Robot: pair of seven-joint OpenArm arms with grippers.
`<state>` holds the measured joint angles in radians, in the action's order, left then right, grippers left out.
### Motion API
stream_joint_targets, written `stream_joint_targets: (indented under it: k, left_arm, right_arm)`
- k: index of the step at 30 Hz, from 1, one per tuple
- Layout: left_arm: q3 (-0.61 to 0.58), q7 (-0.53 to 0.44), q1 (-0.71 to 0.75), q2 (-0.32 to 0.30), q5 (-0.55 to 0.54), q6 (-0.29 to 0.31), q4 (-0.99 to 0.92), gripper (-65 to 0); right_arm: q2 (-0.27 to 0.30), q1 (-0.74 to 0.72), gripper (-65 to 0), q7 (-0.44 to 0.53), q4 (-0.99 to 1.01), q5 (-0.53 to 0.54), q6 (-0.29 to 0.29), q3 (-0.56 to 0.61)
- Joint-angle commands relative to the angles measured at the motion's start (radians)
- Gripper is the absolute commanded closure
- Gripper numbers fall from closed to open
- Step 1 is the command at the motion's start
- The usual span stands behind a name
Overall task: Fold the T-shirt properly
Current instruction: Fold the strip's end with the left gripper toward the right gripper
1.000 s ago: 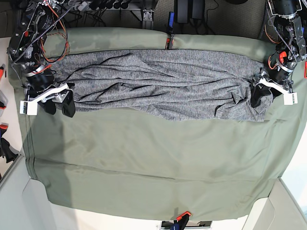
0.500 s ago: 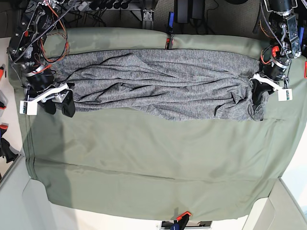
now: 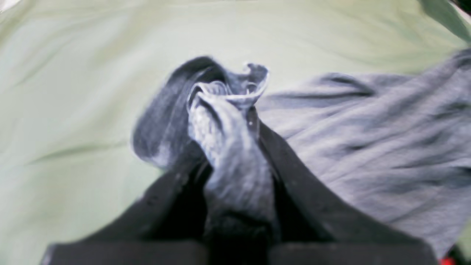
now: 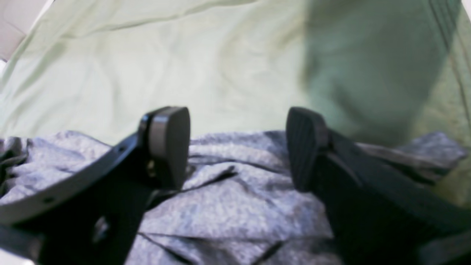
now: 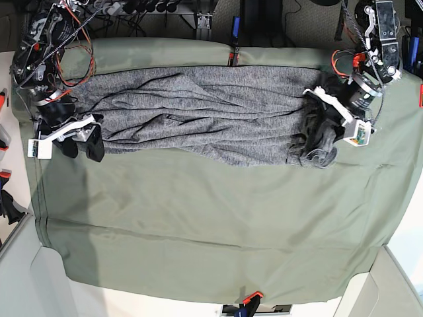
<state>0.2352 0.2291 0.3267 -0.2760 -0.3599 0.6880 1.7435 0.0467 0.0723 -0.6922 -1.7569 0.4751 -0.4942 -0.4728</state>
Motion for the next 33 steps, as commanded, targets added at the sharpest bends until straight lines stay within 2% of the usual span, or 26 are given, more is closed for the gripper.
stream_joint_targets:
  k: [1,2,3,4,9,14,17,19,20,23,25,28,31,33]
  left_arm:
    - [-0.030,-0.006,-0.012,0.003,-0.019,0.010,0.032,0.0]
    - [-0.066,0.003,-0.014,0.013,-0.016,0.010,0.045,0.0]
    - [-0.101,0.003,-0.014,0.025,-0.008,-0.015,0.056,0.0]
    - [-0.136,0.003,-0.017,0.041,0.008,-0.064,0.068,0.0]
    - [-0.289,0.034,-0.070,0.126,0.208,-0.191,0.064,0.0]
    - [-0.384,0.046,-0.149,0.132,0.230,-0.317,-0.019,0.0]
    - [-0.417,0.051,-0.177,0.132,0.230,-0.320,-0.049,0.0]
    - [-0.440,0.059,-0.179,0.132,0.230,-0.289,-0.050,0.0]
    - [-0.452,0.060,-0.179,0.132,0.230,-0.269,-0.050,-2.9]
    - [-0.486,0.060,-0.177,0.133,0.230,-0.257,-0.050,-24.0]
    - [-0.500,0.060,-0.176,0.135,0.230,-0.257,-0.050,-33.9]
    - [-0.500,0.061,-0.177,0.149,0.229,-0.257,-0.050,-35.0]
    - [-0.500,0.093,-0.177,0.160,0.181,-0.252,-0.047,-35.0]
    - [-0.500,0.121,-0.176,0.165,0.112,-0.214,-0.047,-35.0]
  right_arm:
    - [0.009,-0.011,-40.5,0.018,-0.018,0.014,-0.008,-0.003]
    - [0.009,-0.010,-40.5,0.018,-0.018,0.014,-0.008,-0.003]
    - [0.009,-0.010,-40.5,0.014,-0.018,0.014,-0.008,-0.003]
    - [0.009,-0.010,-40.5,0.013,-0.018,0.014,-0.008,-0.003]
    - [0.008,-0.011,-40.5,0.013,-0.018,0.022,-0.008,-0.003]
    - [0.009,-0.011,-40.5,0.007,-0.018,0.022,-0.008,-0.003]
    - [0.009,-0.011,-40.5,0.007,-0.018,0.023,-0.008,-0.003]
    - [0.008,-0.011,-40.5,0.007,-0.018,0.023,-0.008,-0.003]
    - [0.008,-0.011,-40.5,0.007,-0.018,0.023,-0.007,-0.003]
    - [0.008,-0.011,-40.5,0.006,-0.018,0.023,-0.002,-0.003]
    - [0.008,-0.011,-40.5,0.006,-0.018,0.027,0.000,-0.003]
    - [0.008,-0.011,-40.5,0.006,-0.018,0.031,0.000,-0.003]
    - [0.009,-0.011,-40.5,0.006,-0.018,0.036,0.002,-0.003]
    - [0.016,-0.011,-40.5,0.007,-0.018,0.041,0.029,-0.006]
